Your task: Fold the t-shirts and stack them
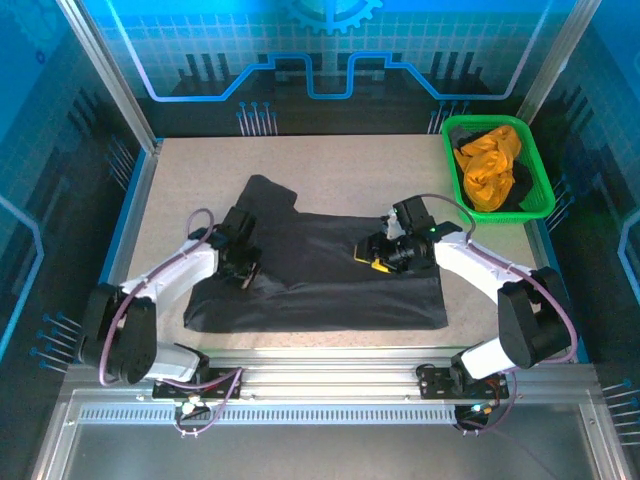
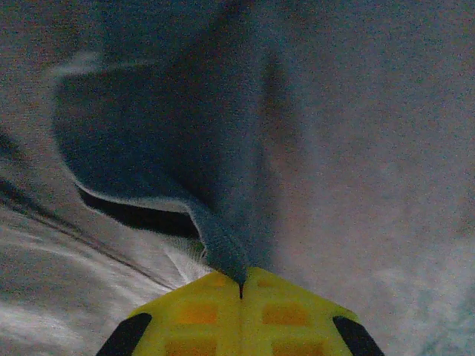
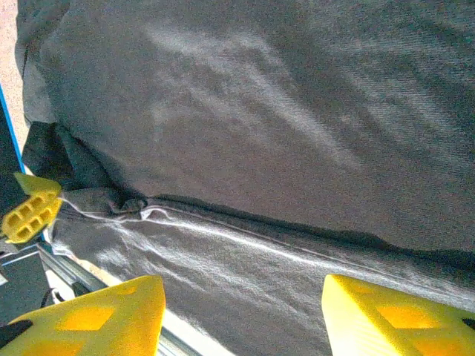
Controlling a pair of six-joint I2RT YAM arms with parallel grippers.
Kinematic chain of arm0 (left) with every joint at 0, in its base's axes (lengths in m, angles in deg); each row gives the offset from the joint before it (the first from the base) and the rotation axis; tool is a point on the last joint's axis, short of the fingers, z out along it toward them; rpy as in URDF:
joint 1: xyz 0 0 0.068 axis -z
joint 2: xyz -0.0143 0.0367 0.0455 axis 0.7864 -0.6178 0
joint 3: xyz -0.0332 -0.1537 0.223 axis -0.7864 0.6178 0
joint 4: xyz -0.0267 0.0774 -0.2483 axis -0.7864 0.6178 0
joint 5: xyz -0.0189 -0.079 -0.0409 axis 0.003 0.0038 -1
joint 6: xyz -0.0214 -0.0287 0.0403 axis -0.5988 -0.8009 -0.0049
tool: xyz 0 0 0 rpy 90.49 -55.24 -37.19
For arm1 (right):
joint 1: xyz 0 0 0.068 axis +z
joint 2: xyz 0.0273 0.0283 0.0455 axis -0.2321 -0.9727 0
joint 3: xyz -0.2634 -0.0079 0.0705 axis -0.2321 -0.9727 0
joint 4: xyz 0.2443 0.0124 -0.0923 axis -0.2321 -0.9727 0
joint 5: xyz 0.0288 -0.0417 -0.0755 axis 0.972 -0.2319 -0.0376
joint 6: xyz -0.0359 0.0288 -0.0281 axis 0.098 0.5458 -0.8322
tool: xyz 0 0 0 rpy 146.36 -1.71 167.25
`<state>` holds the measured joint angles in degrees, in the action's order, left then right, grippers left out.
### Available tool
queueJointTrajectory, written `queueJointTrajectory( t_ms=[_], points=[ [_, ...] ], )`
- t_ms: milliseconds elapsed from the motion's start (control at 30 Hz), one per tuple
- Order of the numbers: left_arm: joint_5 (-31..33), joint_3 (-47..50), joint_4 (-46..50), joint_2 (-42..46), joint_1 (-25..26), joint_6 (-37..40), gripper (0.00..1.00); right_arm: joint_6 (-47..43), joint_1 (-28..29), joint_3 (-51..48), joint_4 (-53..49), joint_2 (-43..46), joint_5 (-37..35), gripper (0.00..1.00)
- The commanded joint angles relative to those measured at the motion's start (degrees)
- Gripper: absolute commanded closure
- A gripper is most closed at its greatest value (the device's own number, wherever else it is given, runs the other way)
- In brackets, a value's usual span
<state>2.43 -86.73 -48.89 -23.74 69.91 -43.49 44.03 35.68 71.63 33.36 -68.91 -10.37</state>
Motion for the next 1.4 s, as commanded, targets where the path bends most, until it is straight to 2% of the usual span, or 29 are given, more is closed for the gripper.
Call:
queueJointTrajectory(
  t_ms=[0,167,500,567,600,633,667,700,733,800,900,1067,1200,1300,1367],
  points=[
    [0.4,-7.2,4.7,-5.8,0.6,11.2,1.00,-0.4,-1.4,1.4,-1.5,0.3,1.7,0.42],
    [0.9,-18.0,10.4,-16.3,2.3,23.2,1.00,-0.4,-2.1,1.5,-1.9,0.0,2.3,0.43],
    [3.5,-34.1,21.2,-31.6,6.3,39.7,1.00,-0.4,-2.3,1.2,-2.3,-0.5,2.6,0.43],
    [5.8,-36.5,23.2,-33.7,7.2,42.2,1.00,-0.3,-2.4,1.2,-2.4,-0.8,2.8,0.43],
    [7.4,-37.3,23.4,-33.8,7.5,43.2,0.94,-0.3,-2.3,1.1,-2.3,-0.9,2.7,0.43],
    [9.2,-37.9,23.2,-33.4,7.8,43.9,0.79,-0.3,-2.4,1.3,-2.2,-1.0,2.9,0.43],
    [11.0,-38.4,22.5,-32.3,8.2,44.3,0.59,-0.2,-2.3,1.3,-2.0,-1.2,2.9,0.43],
    [12.5,-38.6,21.6,-30.8,8.5,44.4,0.47,-0.3,-2.4,1.4,-2.1,-1.2,2.9,0.43],
    [14.2,-38.8,20.8,-28.7,8.8,44.3,0.39,-0.4,-2.3,1.4,-2.0,-1.4,3.0,0.44],
    [16.2,-38.0,18.9,-24.3,9.1,43.2,0.38,-0.4,-2.3,1.5,-2.0,-1.6,3.0,0.44],
    [15.1,-33.2,16.2,-17.3,8.3,38.4,0.43,-0.6,-2.3,1.5,-1.8,-2.0,3.1,0.44],
    [2.2,-20.2,11.8,-12.5,3.0,28.8,0.60,-0.7,-1.8,2.2,-1.5,-2.8,3.1,0.44],
    [-1.9,-12.7,5.7,-10.7,-2.0,26.3,0.71,-0.7,-1.7,3.3,-2.3,-3.1,2.0,0.47],
    [-3.9,-12.5,4.1,-12.4,-4.7,26.9,0.83,-1.2,-1.8,3.8,-2.9,-3.2,0.8,0.49],
    [-5.4,-13.7,3.8,-15.1,-5.3,27.7,0.87,-1.2,-1.8,4.1,-3.1,-3.5,0.6,0.50]
  ],
)
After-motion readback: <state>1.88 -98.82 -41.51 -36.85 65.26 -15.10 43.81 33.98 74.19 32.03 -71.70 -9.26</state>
